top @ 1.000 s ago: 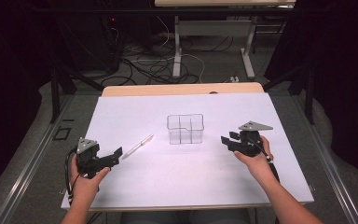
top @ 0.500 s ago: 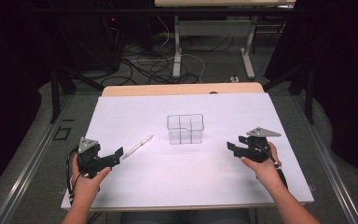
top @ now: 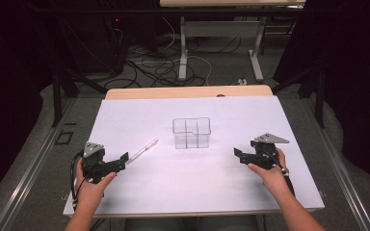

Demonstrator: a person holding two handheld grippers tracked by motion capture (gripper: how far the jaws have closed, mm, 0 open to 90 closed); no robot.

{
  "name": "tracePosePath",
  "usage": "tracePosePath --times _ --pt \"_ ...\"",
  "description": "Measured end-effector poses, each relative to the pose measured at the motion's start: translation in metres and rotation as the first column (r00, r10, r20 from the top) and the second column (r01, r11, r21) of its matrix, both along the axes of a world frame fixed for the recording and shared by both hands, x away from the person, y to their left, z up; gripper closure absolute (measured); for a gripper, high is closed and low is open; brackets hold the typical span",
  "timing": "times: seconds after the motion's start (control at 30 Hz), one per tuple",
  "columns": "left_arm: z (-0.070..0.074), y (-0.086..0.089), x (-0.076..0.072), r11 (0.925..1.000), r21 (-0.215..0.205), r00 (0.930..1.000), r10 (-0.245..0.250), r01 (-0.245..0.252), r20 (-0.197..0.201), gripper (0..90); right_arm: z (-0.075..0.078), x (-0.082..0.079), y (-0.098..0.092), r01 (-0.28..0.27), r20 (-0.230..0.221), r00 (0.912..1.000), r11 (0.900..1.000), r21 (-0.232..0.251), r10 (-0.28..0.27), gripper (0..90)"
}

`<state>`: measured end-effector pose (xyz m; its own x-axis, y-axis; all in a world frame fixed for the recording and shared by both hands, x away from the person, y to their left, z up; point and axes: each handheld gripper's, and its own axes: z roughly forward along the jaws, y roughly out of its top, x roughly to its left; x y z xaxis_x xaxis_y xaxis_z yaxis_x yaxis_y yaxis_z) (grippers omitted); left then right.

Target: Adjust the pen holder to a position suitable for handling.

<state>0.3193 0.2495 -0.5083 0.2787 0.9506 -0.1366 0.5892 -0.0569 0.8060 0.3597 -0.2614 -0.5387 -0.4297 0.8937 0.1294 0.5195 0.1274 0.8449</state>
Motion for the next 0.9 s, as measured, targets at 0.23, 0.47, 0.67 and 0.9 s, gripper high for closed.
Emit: tracePosePath --times 0.23,0.47,0.67,0.9 --pt "-0.004 -0.004 0.005 0.9999 0.010 0.9997 -0.012 0.012 -0.020 11.0 0.000 0.000 -0.005 0.018 0.004 0.9998 1.000 -0.008 -0.018 18.7" --pt "-0.008 -0.004 0.014 0.9991 0.039 0.9988 -0.015 0.017 -0.046 16.1 0.001 0.000 -0.008 0.032 0.014 0.9994 0.999 -0.011 -0.032 18.5" --pt "-0.009 -0.008 0.022 0.9932 0.109 0.9964 -0.032 0.041 -0.078 16.8 0.002 0.000 -0.008 0.034 0.019 0.9993 0.999 -0.015 -0.034 18.5" --pt "-0.005 -0.014 0.030 0.9901 0.128 0.9965 -0.049 0.057 -0.068 17.1 0.002 -0.001 -0.010 0.042 0.015 0.9990 0.999 -0.024 -0.041 16.6"
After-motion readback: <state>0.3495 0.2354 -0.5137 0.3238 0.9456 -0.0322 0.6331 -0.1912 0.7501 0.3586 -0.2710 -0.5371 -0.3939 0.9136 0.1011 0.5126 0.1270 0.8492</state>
